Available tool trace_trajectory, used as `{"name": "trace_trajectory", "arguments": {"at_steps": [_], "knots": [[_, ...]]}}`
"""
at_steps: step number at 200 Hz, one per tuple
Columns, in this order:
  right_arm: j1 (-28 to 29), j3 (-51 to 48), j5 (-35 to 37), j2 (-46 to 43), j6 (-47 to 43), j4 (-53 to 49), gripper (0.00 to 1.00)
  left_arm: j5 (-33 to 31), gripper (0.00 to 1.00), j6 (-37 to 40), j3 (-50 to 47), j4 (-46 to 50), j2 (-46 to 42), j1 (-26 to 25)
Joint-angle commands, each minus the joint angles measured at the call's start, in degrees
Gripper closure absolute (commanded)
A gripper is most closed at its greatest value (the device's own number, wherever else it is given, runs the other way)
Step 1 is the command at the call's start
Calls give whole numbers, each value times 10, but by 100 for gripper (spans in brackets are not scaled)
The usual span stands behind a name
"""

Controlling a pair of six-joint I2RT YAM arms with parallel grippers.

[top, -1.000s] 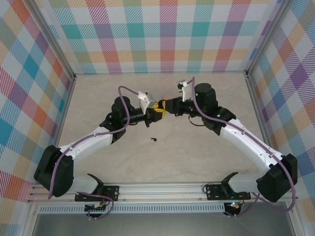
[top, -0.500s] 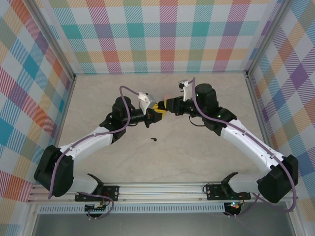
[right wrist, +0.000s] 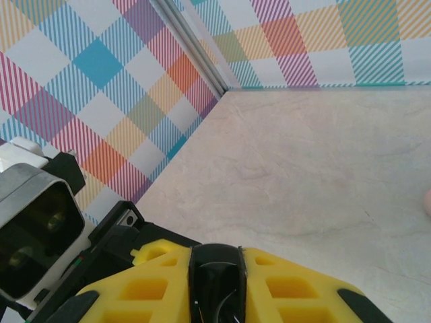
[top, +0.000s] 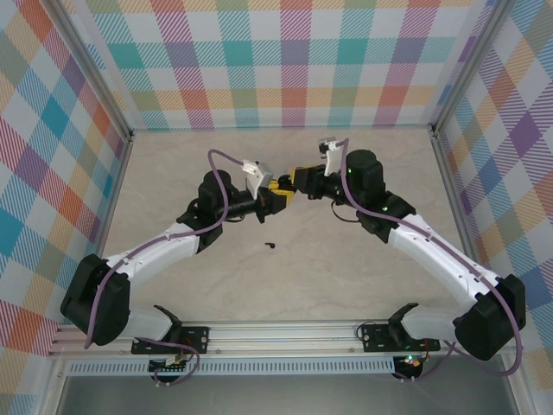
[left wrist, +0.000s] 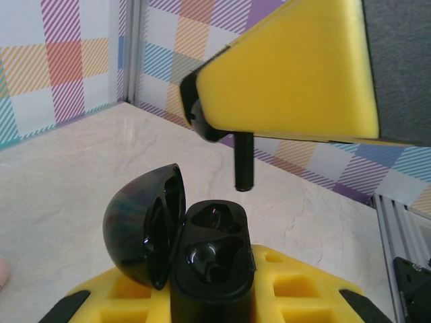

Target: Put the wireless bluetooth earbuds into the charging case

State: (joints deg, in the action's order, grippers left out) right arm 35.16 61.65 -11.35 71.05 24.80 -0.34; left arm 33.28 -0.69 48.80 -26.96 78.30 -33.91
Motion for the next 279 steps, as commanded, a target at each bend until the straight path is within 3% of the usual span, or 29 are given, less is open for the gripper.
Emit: {"name": "trace_trajectory", "arguments": {"at_steps": [1, 279], "knots": [[5, -3, 2, -3, 10, 47, 76, -6, 88, -18, 15, -29, 5, -8], [9, -8, 16, 7, 2, 54, 76, 4, 88, -62, 40, -27, 19, -9]]}}
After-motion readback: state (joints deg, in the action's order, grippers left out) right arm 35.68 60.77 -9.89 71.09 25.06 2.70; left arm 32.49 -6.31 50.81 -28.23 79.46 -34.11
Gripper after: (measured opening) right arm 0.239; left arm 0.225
